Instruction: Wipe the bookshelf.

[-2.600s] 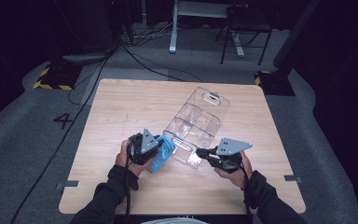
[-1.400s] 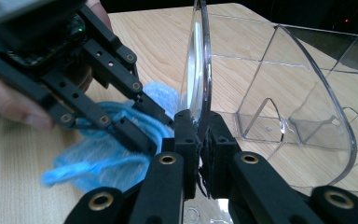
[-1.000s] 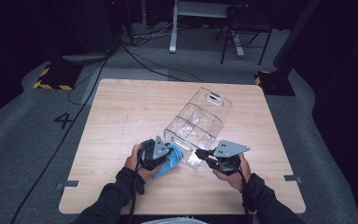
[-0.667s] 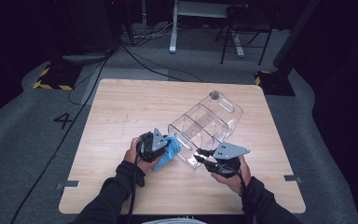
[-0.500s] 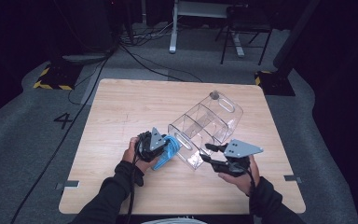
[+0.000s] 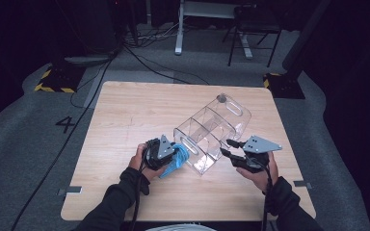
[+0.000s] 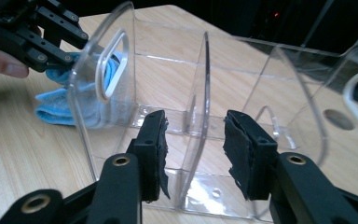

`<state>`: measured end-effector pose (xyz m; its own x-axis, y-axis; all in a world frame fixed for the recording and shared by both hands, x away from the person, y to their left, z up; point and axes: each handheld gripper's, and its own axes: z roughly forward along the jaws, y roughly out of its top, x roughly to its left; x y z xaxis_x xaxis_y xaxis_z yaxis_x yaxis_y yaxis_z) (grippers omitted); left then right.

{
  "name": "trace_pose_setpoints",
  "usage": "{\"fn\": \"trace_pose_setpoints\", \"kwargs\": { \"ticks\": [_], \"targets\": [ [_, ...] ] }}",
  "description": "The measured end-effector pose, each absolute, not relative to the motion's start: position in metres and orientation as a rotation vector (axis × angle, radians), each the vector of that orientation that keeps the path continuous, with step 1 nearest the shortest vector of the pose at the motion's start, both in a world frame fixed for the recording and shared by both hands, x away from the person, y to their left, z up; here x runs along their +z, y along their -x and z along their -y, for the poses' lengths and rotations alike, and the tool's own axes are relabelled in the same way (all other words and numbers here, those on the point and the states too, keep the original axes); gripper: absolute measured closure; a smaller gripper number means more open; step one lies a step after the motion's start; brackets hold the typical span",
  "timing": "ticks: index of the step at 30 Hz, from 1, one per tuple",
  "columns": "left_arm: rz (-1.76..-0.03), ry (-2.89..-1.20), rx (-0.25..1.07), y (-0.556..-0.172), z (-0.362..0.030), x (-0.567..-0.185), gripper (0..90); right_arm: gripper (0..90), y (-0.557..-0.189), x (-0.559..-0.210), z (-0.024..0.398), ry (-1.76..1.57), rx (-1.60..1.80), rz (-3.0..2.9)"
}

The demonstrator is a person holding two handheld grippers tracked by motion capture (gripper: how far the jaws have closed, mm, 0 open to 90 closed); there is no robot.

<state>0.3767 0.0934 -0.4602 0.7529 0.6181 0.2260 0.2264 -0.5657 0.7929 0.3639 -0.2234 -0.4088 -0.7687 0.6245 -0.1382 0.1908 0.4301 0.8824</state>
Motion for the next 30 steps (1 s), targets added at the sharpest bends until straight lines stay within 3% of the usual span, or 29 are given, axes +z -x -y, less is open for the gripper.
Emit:
{"fn": "trace_pose_setpoints", "kwargs": {
  "ticks": [5,9,17,30],
  "targets": [
    [-0.618,-2.163,0.623,-0.377,-0.090,-0.462,74.8,59.2,-0.378,-0.420,0.211,-0.713,1.279,-2.265],
    [-0.618,-2.161,0.611,-0.376,-0.092,-0.461,74.3,64.6,-0.391,-0.428,0.199,-0.741,1.234,-2.285],
    [-0.587,-2.176,0.596,-0.370,-0.096,-0.457,73.3,84.1,-0.403,-0.438,0.189,-0.787,1.216,-2.275],
    [-0.504,-2.213,0.519,-0.331,-0.096,-0.458,72.3,85.7,-0.400,-0.434,0.163,-0.880,1.204,-2.169]
  ]
}}
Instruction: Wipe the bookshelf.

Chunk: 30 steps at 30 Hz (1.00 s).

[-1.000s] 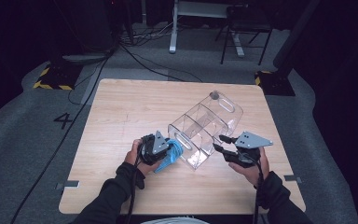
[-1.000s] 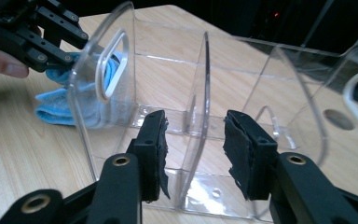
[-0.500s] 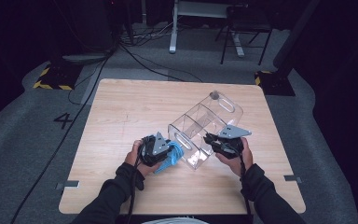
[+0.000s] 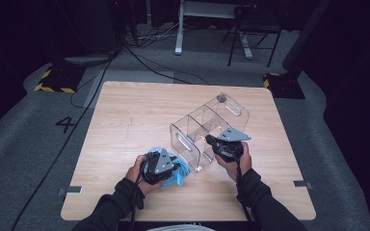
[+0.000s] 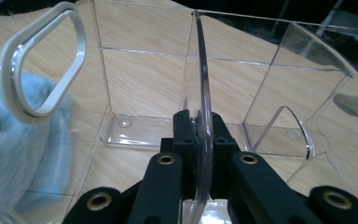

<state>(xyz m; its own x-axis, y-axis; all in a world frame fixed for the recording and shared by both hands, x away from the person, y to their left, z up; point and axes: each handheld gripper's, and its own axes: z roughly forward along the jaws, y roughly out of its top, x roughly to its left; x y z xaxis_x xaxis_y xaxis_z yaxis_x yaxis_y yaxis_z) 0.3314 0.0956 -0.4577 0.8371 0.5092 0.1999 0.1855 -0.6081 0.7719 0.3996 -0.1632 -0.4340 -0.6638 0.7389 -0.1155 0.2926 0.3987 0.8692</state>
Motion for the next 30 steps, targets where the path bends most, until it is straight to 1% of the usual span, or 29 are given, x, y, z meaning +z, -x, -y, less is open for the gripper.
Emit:
{"fn": "trace_pose_setpoints", "kwargs": {
  "ticks": [8,13,14,15,16,17,20,25,30],
  "targets": [
    [-0.409,-2.215,0.479,-0.308,-0.079,-0.454,72.4,85.5,-0.396,-0.440,0.130,-0.914,1.176,-2.119],
    [-0.428,-2.210,0.550,-0.303,-0.070,-0.455,73.2,84.4,-0.389,-0.442,0.110,-0.948,1.150,-2.088],
    [-0.436,-2.207,0.560,-0.303,-0.069,-0.455,73.3,82.2,-0.388,-0.442,0.107,-0.947,1.140,-2.085],
    [-0.448,-2.206,0.569,-0.304,-0.070,-0.455,73.4,77.7,-0.386,-0.442,0.106,-0.941,1.141,-2.090],
    [-0.457,-2.204,0.578,-0.305,-0.070,-0.455,73.4,71.3,-0.384,-0.441,0.106,-0.932,1.148,-2.104],
    [-0.463,-2.202,0.587,-0.305,-0.071,-0.455,73.4,66.1,-0.381,-0.440,0.108,-0.928,1.160,-2.121],
    [-0.485,-2.194,0.599,-0.307,-0.072,-0.454,73.4,60.6,-0.374,-0.437,0.117,-0.889,1.184,-2.157],
    [-0.508,-2.184,0.640,-0.309,-0.075,-0.451,73.4,55.9,-0.360,-0.424,0.150,-0.793,1.226,-2.193],
    [-0.552,-2.174,0.674,-0.312,-0.080,-0.449,73.6,55.9,-0.361,-0.407,0.197,-0.832,1.239,-2.112]
  ]
}}
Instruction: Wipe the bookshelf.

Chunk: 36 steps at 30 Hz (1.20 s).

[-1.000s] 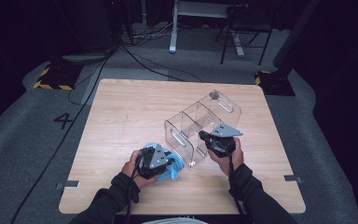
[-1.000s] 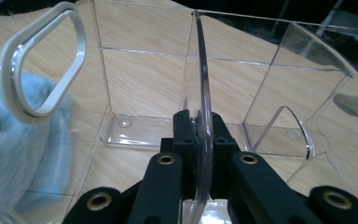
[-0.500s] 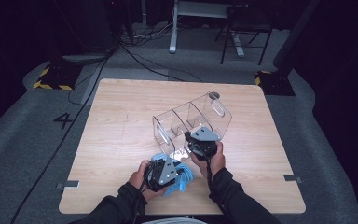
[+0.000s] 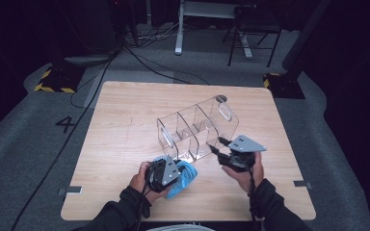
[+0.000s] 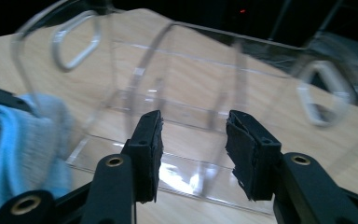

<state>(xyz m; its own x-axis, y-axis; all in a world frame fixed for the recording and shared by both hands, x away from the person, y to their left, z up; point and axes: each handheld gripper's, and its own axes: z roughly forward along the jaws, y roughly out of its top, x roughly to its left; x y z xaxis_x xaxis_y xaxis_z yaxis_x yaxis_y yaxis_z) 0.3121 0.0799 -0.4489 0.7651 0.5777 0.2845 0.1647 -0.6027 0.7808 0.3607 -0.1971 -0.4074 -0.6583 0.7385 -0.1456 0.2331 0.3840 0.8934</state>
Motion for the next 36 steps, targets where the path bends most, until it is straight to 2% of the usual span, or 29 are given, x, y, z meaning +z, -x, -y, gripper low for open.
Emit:
{"fn": "trace_pose_setpoints", "kwargs": {
  "ticks": [4,7,19,24,25,27,36],
  "targets": [
    [-0.584,-2.168,0.696,-0.315,-0.085,-0.448,73.7,57.7,-0.370,-0.399,0.233,-0.857,1.107,-2.001],
    [-0.630,-2.151,0.697,-0.320,-0.092,-0.448,73.8,55.6,-0.384,-0.400,0.252,-0.926,1.099,-1.968],
    [-0.631,-2.135,0.692,-0.323,-0.096,-0.444,75.7,51.5,-0.427,-0.409,0.235,-0.961,1.138,-2.032],
    [-0.636,-2.124,0.699,-0.325,-0.100,-0.441,77.4,68.2,-0.441,-0.414,0.230,-0.977,1.171,-2.054],
    [-0.645,-2.118,0.698,-0.326,-0.100,-0.440,77.6,74.8,-0.442,-0.415,0.229,-0.974,1.151,-2.054],
    [-0.667,-2.105,0.701,-0.330,-0.104,-0.438,77.9,81.5,-0.444,-0.417,0.231,-0.976,1.142,-2.064],
    [-0.696,-2.030,0.761,-0.331,-0.111,-0.420,78.3,79.2,-0.419,-0.415,0.224,-0.961,1.088,-2.069]
  ]
}}
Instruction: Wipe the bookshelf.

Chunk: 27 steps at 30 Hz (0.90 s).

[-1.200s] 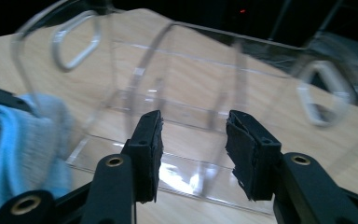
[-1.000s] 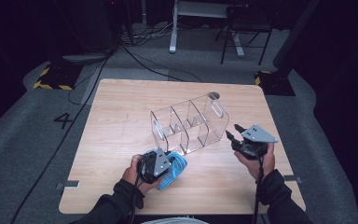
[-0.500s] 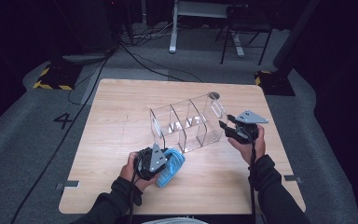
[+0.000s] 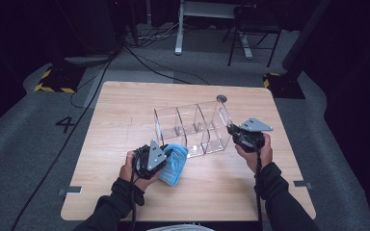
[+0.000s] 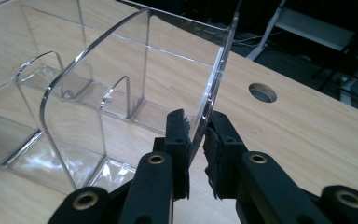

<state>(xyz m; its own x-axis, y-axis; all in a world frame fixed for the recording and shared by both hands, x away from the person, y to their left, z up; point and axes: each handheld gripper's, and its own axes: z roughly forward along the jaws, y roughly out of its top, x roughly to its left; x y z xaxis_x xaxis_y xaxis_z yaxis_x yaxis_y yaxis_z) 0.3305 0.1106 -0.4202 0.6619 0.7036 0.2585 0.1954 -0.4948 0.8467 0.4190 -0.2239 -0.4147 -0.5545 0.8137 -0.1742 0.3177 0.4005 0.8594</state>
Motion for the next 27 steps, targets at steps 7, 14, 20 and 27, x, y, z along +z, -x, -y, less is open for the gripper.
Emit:
{"fn": "trace_pose_setpoints", "kwargs": {
  "ticks": [7,14,20,27],
  "targets": [
    [-0.767,-1.936,0.915,-0.335,-0.118,-0.396,78.3,78.0,-0.381,-0.411,0.213,-0.994,1.073,-2.072],
    [-0.836,-1.914,1.035,-0.352,-0.115,-0.389,78.4,79.1,-0.360,-0.410,0.202,-0.951,1.117,-2.124],
    [-0.844,-2.000,1.060,-0.362,-0.108,-0.406,78.3,81.8,-0.354,-0.408,0.199,-0.888,1.130,-2.141],
    [-0.855,-1.983,1.057,-0.364,-0.113,-0.407,77.9,47.1,-0.369,-0.401,0.210,-0.901,1.185,-2.089]
  ]
}}
